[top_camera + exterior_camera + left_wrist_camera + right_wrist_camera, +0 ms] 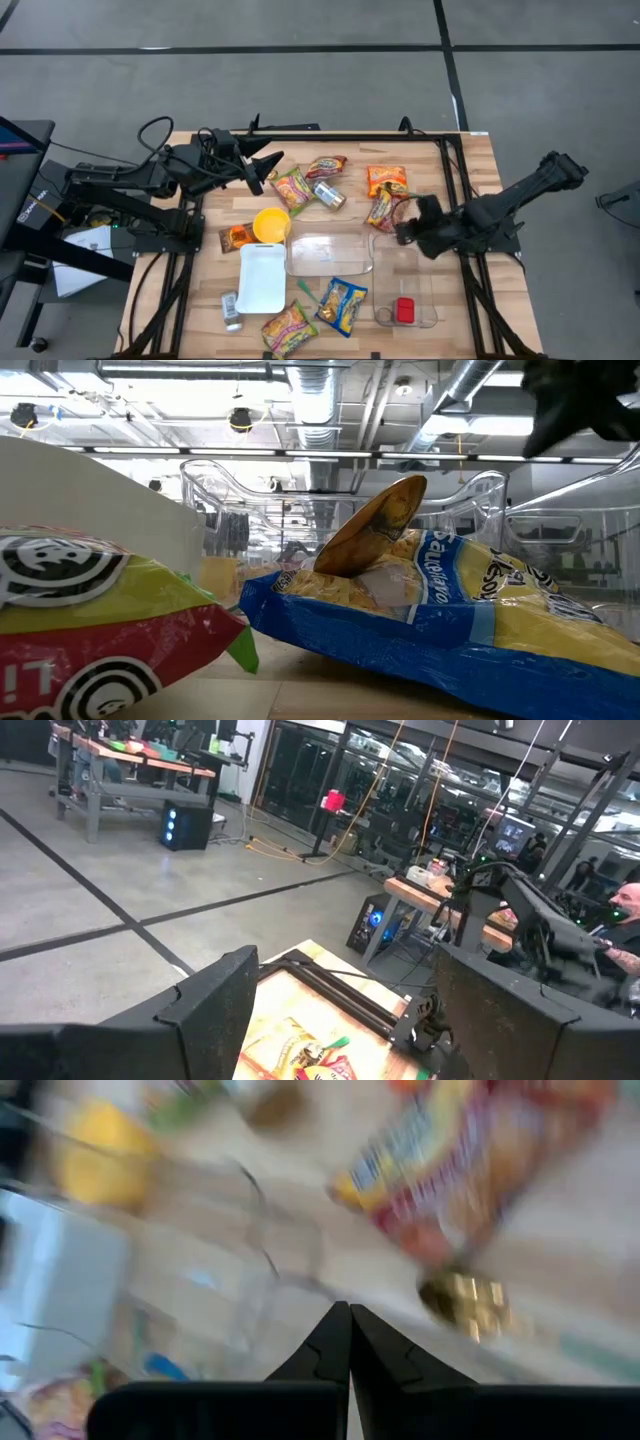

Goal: Pick & Place Food Item
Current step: Put the green spoon into the white bin

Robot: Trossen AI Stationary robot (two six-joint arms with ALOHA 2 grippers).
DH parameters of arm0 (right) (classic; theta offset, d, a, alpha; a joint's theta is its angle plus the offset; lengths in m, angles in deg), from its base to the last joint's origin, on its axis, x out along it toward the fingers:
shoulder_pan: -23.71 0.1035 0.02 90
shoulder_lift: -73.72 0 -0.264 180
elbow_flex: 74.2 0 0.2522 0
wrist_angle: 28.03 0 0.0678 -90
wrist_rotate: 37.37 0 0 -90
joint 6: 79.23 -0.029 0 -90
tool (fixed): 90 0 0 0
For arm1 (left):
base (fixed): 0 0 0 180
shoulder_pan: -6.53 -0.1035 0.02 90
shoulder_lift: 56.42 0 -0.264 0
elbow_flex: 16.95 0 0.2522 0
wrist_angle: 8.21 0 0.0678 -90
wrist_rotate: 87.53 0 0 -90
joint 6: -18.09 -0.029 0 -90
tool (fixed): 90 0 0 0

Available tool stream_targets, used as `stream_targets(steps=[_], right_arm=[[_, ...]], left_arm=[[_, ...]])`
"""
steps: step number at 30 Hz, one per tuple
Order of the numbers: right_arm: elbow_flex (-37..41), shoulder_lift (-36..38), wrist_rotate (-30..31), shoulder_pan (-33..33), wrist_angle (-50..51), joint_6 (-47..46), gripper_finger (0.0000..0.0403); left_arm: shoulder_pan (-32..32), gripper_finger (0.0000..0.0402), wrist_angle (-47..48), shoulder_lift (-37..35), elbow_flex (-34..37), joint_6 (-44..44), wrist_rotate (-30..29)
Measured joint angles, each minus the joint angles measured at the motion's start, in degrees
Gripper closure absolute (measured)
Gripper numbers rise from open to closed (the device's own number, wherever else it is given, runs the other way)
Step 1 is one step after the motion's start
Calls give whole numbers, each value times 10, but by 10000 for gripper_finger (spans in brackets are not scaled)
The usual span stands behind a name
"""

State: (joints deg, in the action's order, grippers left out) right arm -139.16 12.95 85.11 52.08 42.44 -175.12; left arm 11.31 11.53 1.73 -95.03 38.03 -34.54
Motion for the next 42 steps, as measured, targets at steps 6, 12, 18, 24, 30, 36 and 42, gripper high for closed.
stream_targets(steps=[6,12,18,24,30,36,42], right_arm=[[0,91,122,22,-80,196,403],[-1,182,163,31,-179,374,399],[-1,221,153,28,-175,388,340],[-1,221,152,27,-172,409,269],[0,221,152,27,-172,419,228],[0,222,155,27,-171,424,212],[0,222,164,20,-141,394,217]], left_arm=[[0,105,0,0,0,-11,2],[0,105,0,0,0,-12,2],[0,105,0,0,0,-12,2],[0,105,0,0,0,-12,2],[0,105,0,0,0,-11,2],[0,105,0,0,0,-11,2],[0,105,0,0,0,-11,1]])
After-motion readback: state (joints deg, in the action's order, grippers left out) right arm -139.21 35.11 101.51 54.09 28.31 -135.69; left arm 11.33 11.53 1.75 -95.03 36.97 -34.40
